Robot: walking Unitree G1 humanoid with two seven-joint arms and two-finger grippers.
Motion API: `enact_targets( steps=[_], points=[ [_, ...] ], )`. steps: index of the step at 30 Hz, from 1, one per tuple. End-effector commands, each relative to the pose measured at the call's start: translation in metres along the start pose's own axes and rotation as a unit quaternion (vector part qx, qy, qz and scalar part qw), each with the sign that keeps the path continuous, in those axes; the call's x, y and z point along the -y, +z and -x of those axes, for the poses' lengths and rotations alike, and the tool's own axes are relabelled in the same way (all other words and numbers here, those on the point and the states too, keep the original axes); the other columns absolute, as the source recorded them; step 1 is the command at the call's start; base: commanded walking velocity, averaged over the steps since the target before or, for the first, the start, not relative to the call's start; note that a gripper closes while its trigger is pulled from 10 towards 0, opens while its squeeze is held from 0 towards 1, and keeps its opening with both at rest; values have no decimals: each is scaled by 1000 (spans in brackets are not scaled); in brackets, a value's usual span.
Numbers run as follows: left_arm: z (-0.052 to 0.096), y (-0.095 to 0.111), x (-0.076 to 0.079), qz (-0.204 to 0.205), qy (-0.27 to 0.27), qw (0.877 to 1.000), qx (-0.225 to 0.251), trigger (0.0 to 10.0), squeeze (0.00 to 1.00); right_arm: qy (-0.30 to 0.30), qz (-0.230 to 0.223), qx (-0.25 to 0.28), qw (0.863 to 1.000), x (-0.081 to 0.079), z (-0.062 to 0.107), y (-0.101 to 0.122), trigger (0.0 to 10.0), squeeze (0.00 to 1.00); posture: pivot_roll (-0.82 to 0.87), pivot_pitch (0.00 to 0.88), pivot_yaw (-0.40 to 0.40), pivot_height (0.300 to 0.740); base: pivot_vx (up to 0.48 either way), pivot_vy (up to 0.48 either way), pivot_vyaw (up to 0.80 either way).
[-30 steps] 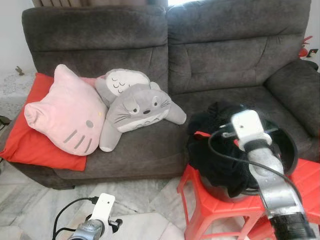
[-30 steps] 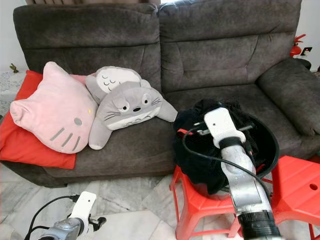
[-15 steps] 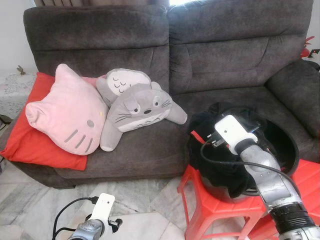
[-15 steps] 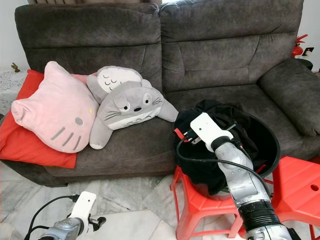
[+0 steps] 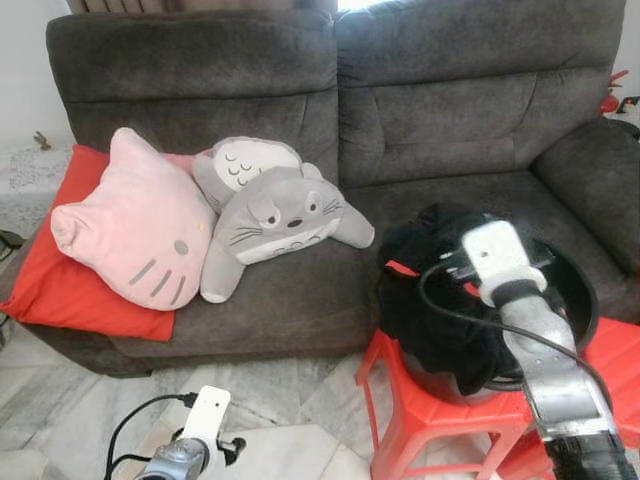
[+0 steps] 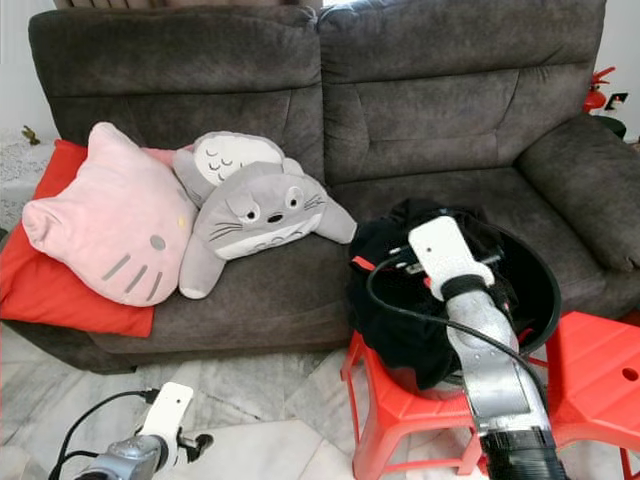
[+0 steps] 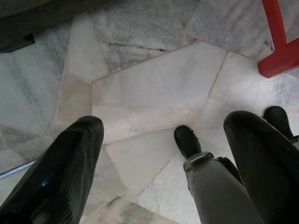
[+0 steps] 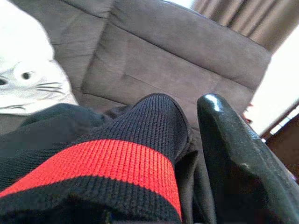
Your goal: Hang hanger
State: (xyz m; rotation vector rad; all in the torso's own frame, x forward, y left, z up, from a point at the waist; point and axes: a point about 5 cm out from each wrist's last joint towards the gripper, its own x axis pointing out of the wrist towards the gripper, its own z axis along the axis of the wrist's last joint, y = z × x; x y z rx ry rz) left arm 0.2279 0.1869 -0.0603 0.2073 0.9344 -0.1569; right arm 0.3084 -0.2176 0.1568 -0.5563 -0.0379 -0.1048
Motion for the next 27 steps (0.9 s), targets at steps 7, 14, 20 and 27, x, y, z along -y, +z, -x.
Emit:
enact_targets(
  steps=[7,14,20,27],
  points=[
    [1,-3,-4,-10,2,1000,-11,10000,0,-48,-12,15,999,26,-3,13,10000,1000,-239,0,79,740,0,0,0],
    [1,-3,-4,-11,2,1000,-10,10000,0,-66,-25,-8,997,26,-1,11,10000,1000,-239,0,79,740,0,0,0],
    [1,-3,-4,-11,1,1000,-10,10000,0,-74,-63,-76,992,16,11,-10,10000,1000,-239,0,79,740,0,0,0],
    [1,-3,-4,-11,1,1000,-10,10000,0,-69,-78,-113,988,3,19,-23,10000,0,-235,0,76,740,0,0,0]
  ],
)
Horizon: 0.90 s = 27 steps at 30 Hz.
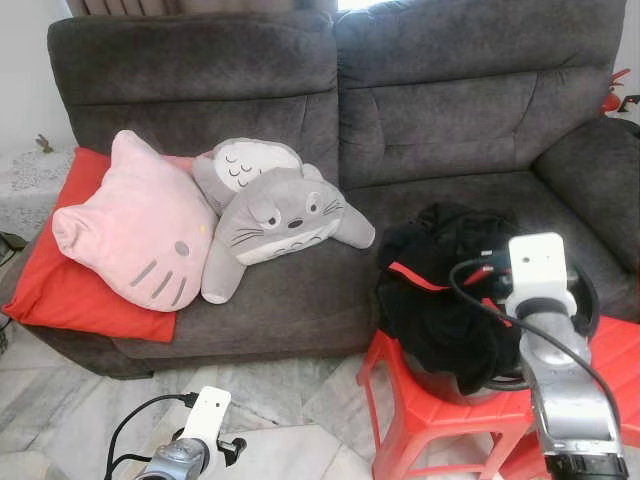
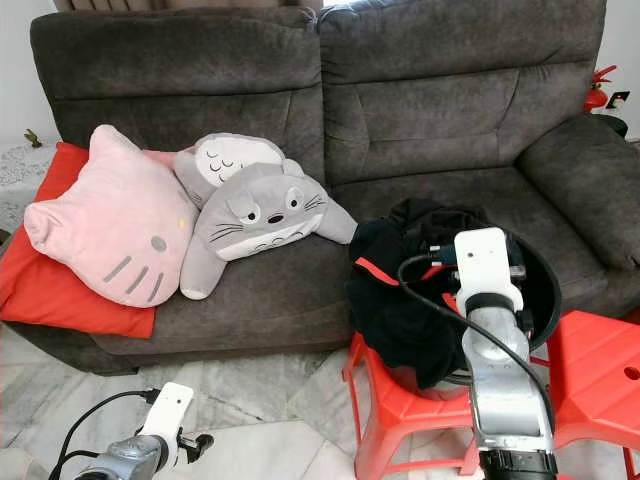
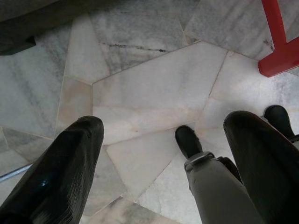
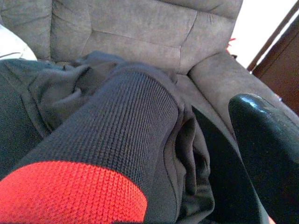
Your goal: Hang hanger
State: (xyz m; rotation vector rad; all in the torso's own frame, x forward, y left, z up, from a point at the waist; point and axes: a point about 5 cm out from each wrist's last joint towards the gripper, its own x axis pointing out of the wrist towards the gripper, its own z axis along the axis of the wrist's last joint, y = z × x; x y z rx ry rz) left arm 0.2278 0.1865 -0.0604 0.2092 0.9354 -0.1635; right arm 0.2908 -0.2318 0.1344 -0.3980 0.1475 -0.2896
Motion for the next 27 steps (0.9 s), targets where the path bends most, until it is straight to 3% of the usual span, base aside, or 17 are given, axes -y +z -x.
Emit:
enact_targets(
  steps=[1,16,19,27],
  points=[
    [1,-3,-4,-9,3,1000,-10,10000,0,-3,-10,1,1000,-1,3,3,10000,0,-235,0,76,740,0,0,0],
    [1,-3,-4,-11,2,1000,-10,10000,0,7,15,-53,998,-8,9,-20,10000,0,-235,0,76,740,0,0,0],
    [1,-3,-4,-12,2,1000,-10,10000,0,4,41,-25,999,-8,8,-16,10000,0,-235,0,76,740,0,0,0],
    [1,-3,-4,-14,2,1000,-9,10000,0,-5,17,8,1000,-9,9,-10,10000,0,-235,0,76,740,0,0,0]
  ],
)
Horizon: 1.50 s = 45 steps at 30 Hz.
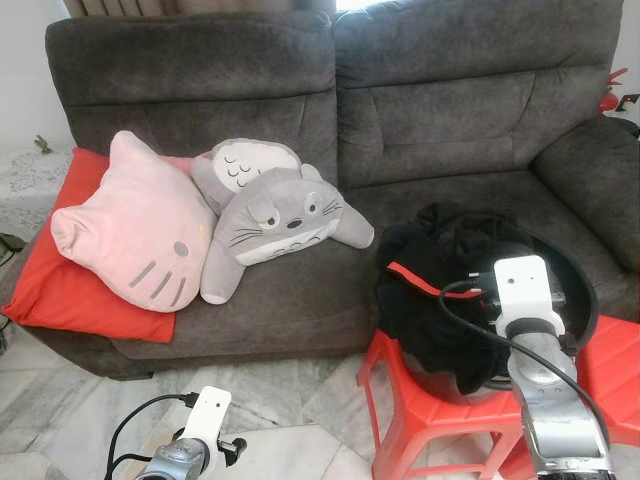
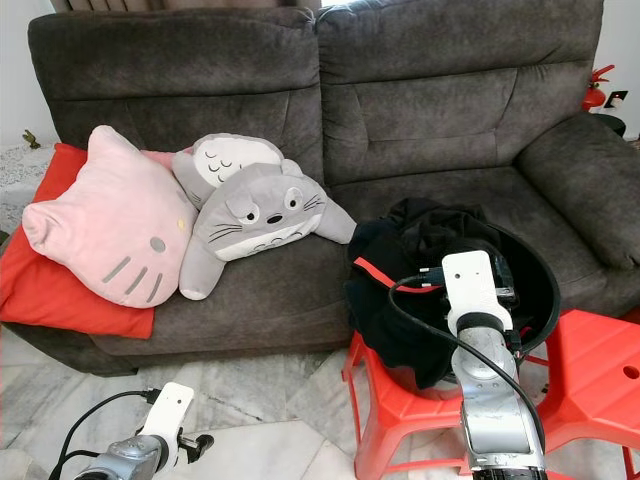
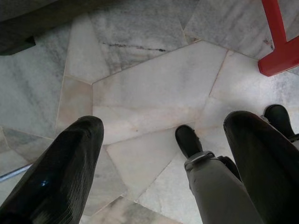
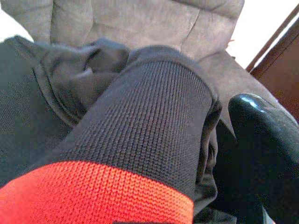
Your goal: Hang hanger
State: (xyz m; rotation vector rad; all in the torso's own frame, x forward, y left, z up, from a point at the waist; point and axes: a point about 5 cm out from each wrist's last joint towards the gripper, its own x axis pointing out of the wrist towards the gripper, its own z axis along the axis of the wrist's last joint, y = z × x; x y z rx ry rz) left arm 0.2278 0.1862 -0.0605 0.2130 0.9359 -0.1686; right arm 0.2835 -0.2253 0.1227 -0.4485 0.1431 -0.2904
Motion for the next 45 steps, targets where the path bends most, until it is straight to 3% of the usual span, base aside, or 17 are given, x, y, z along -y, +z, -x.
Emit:
enact_targets(
  steps=[1,9,17,21,27,34,39,40,41,42,45],
  points=[
    [1,-3,-5,-12,4,1000,-9,10000,0,-2,-7,3,1000,0,1,-1,10000,0,-235,0,76,740,0,0,0],
    [1,-3,-5,-13,3,1000,-9,10000,0,22,-130,-58,990,-13,12,-12,10000,0,-235,0,76,740,0,0,0],
    [1,-3,-4,-13,3,1000,-8,10000,0,43,-165,-85,982,-22,15,-20,10000,0,-240,0,74,740,0,0,0],
    [1,-3,-4,-12,3,1000,-8,10000,0,47,-160,-92,982,-22,15,-21,10000,0,-240,0,74,740,0,0,0],
    [1,-2,-4,-14,2,1000,-8,10000,0,5,-130,-95,987,-11,14,-26,10000,0,-239,0,74,740,0,0,0],
    [1,-2,-5,-16,2,1000,-7,10000,0,-16,-95,-69,993,-6,11,-22,10000,0,-236,0,75,740,0,0,0],
    [1,-2,-5,-19,1,1000,-7,10000,0,-10,-44,-41,998,-8,7,-17,10000,0,-236,0,75,740,0,0,0],
    [1,-2,-5,-19,1,1000,-7,10000,0,-10,-46,-39,998,-8,6,-16,7882,0,-236,0,75,740,0,0,0],
    [1,-2,-5,-19,1,1000,-7,10000,0,-10,-47,-37,998,-8,6,-16,7882,0,-236,0,75,740,0,0,0],
    [1,-2,-5,-19,2,1000,-6,10000,0,-10,-48,-35,998,-8,5,-15,0,0,-236,0,75,740,0,0,0],
    [1,-2,-5,-18,2,1000,-6,10000,0,-12,-46,-30,998,-7,5,-13,0,0,-236,0,75,740,0,0,0]
  ],
)
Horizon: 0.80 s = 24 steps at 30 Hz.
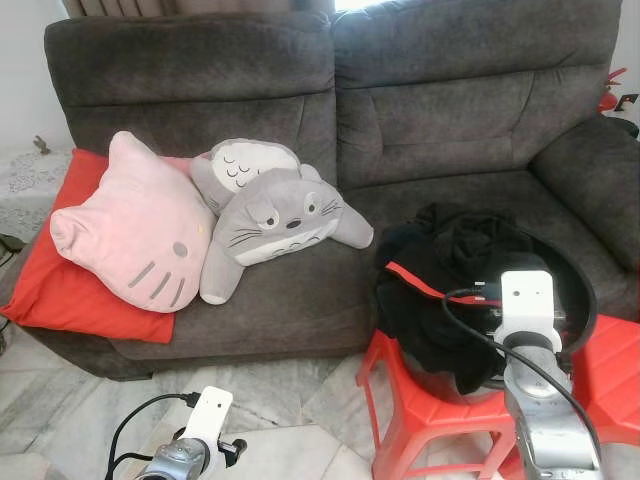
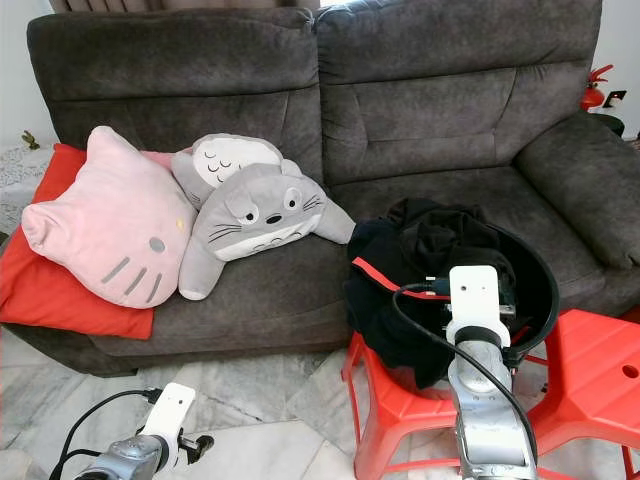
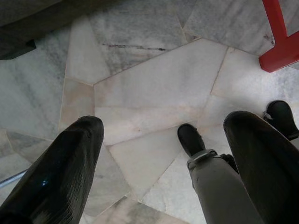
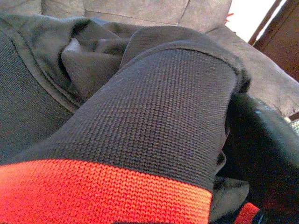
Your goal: Hang hanger
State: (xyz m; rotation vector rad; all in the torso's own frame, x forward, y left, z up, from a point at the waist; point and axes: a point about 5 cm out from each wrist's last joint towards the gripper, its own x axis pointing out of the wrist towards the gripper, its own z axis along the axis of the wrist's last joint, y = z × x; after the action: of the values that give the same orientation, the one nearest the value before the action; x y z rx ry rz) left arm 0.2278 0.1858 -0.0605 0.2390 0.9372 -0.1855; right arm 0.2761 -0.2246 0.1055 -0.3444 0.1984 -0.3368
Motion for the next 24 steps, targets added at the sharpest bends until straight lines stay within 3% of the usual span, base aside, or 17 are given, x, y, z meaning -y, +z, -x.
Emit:
enact_targets(
  steps=[1,17,24],
  points=[
    [1,-2,-5,-4,4,1000,-5,10000,0,0,2,10,1000,0,-1,4,0,0,-236,0,75,740,0,0,0],
    [1,-1,-5,-5,5,1000,-3,10000,0,-24,38,85,995,16,-5,33,0,0,-236,0,76,740,0,0,0],
    [1,0,-5,-4,5,1000,-2,10000,0,-65,62,130,987,40,0,62,0,0,-250,0,80,740,0,0,0]
  ],
)
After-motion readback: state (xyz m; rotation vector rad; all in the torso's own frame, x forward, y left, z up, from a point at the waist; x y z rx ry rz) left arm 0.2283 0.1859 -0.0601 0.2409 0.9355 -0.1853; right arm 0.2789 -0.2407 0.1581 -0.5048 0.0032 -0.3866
